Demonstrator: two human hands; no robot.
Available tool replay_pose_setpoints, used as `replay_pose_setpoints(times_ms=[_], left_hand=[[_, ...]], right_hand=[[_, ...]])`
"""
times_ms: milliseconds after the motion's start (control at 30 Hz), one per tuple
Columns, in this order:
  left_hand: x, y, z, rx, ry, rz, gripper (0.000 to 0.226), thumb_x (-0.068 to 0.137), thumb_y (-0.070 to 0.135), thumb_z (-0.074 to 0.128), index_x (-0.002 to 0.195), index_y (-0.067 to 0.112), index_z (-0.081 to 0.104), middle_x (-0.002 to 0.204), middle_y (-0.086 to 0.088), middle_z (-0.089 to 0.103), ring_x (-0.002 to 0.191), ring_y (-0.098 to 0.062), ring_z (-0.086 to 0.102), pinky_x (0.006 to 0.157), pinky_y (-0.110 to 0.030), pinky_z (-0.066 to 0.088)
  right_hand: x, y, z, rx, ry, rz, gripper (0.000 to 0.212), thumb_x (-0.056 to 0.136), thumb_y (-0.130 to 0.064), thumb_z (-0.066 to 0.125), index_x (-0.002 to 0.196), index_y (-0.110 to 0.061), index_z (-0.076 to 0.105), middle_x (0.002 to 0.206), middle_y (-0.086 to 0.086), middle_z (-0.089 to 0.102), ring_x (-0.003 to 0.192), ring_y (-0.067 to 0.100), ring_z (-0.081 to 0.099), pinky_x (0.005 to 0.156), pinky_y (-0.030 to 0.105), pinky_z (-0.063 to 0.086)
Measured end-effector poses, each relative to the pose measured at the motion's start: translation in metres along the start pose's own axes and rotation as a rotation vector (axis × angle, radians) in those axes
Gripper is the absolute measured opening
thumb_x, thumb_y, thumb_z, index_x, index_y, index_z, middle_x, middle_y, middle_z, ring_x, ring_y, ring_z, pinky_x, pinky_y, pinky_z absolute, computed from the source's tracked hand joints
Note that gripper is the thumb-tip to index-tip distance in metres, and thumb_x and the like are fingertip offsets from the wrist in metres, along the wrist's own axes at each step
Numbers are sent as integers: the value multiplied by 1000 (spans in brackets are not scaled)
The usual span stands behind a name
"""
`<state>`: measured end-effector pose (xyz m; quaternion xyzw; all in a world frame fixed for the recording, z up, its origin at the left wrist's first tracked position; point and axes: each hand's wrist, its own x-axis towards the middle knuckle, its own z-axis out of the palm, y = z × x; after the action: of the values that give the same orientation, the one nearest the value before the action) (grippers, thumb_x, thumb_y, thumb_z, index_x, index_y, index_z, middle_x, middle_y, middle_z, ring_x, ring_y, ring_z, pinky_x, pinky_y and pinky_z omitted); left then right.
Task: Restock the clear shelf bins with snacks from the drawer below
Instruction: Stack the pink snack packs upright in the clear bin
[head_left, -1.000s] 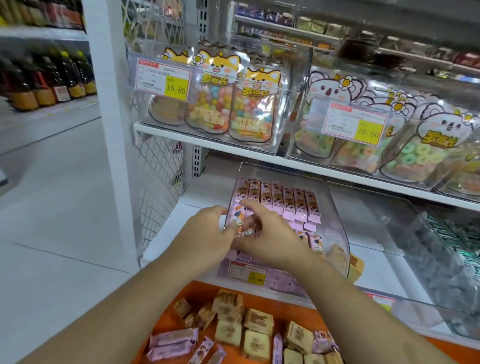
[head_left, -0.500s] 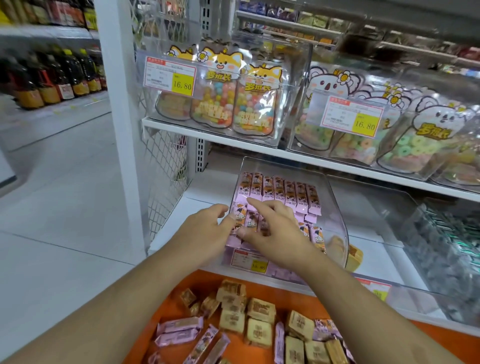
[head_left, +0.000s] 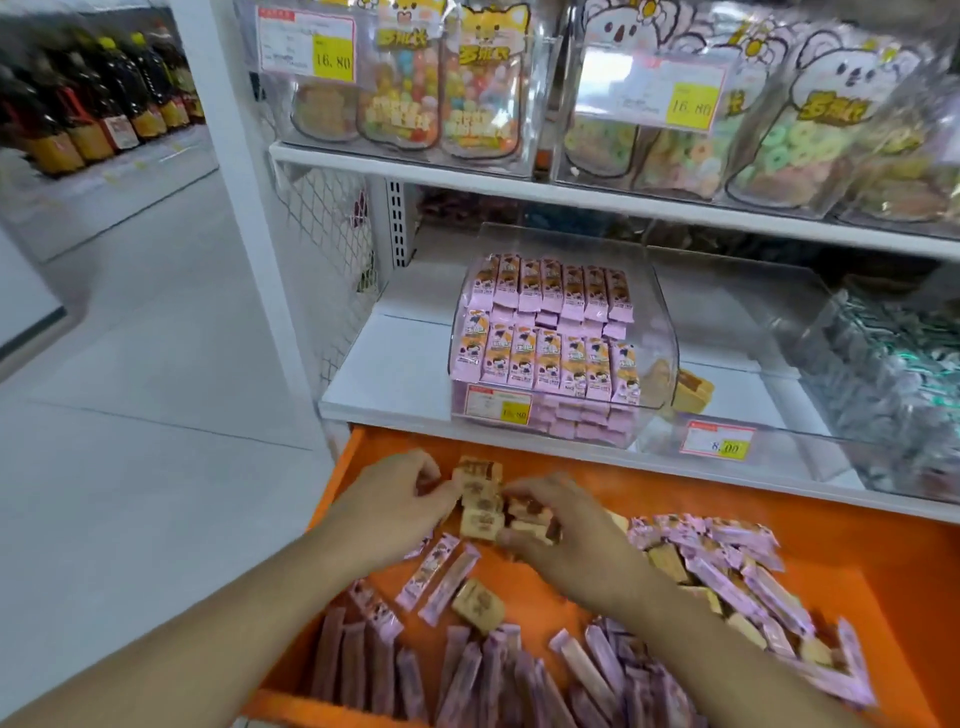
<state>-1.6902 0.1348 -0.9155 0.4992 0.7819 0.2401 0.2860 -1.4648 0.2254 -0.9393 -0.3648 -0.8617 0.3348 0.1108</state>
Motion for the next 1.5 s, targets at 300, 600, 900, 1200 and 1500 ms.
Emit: replay_pose_setpoints(times_ms=[300, 600, 900, 1200, 1500], left_hand=[[49, -103, 117, 215, -301, -97, 37, 92, 49, 51, 103, 17, 65, 101, -5, 72, 102, -22, 68, 83, -38, 55], [88, -151, 163, 142, -310, -30, 44, 89, 25, 76, 132, 16, 69, 131, -2, 71, 122, -22, 64, 89, -14, 40], [92, -168, 186, 154, -243, -146, 86, 86, 50, 79, 154, 15, 40, 149, -6, 53, 141, -27, 48, 114, -32, 38], [81, -138, 172, 141, -413, -149, 7, 88, 22, 73, 93, 16, 71, 89, 0, 69, 81, -15, 63, 65, -26, 46], [50, -59, 110, -191, -413, -204, 37, 83, 20, 84, 119, 18, 77, 116, 0, 74, 98, -8, 66, 82, -22, 51]], right_hand=[[38, 83, 103, -66, -318, 224, 54, 99, -37, 65, 150, -38, 48, 156, -4, 41, 139, 18, 47, 114, 35, 42], [93, 125, 168, -168, -441, 122, 53, 91, -22, 59, 144, -23, 61, 157, -1, 50, 143, 25, 43, 117, 32, 36], [88, 137, 183, -348, -521, 118, 52, 90, -26, 62, 141, -23, 59, 149, 5, 45, 142, 28, 31, 120, 34, 20], [58, 133, 144, 78, -400, 406, 30, 91, -20, 73, 118, -31, 65, 113, -3, 67, 96, 21, 69, 74, 37, 60], [18, 90, 15, 449, -289, 433, 35, 83, 17, 72, 101, -13, 74, 111, 15, 71, 81, 30, 78, 74, 50, 66]])
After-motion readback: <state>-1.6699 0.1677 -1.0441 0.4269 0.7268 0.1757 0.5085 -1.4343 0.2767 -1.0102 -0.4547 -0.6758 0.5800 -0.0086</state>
